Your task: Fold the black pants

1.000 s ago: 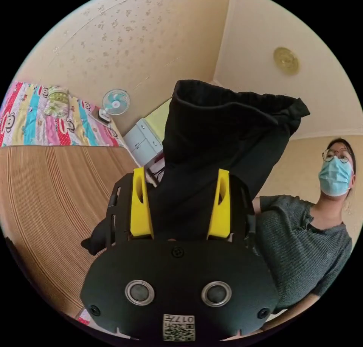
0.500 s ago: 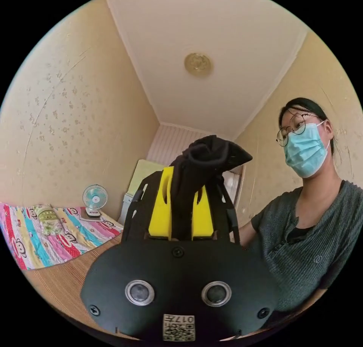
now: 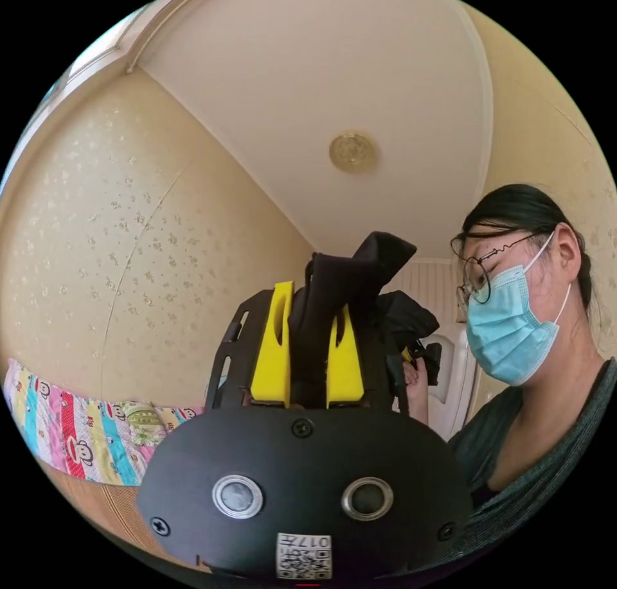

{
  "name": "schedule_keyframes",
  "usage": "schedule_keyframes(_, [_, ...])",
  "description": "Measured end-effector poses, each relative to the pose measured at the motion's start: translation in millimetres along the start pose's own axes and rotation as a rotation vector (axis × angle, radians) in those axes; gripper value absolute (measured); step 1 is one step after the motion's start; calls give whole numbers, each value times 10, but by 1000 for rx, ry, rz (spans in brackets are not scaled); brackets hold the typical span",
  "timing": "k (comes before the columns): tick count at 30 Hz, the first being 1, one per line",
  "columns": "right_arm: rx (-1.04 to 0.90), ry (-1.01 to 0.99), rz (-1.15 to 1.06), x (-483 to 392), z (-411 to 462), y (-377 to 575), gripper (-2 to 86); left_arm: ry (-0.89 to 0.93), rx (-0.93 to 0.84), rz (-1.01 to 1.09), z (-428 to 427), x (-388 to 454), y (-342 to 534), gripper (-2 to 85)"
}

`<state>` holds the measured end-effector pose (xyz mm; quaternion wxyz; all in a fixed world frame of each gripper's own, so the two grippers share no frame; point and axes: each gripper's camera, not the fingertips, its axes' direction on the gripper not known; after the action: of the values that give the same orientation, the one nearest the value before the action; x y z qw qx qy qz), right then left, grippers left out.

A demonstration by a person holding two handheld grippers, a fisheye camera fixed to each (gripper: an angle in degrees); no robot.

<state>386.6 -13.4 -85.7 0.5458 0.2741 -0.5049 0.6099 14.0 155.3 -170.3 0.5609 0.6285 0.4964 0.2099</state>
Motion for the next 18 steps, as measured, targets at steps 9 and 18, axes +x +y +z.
schedule_keyframes(9, [-318,350,189,2882,2239,-312,25,-466,-293,19,1979,-1865,-5,108])
schedule_keyframes(18, [-934,717,239,5814,3853,2465,32,-796,-954,-316,2172,-4820,2765,149])
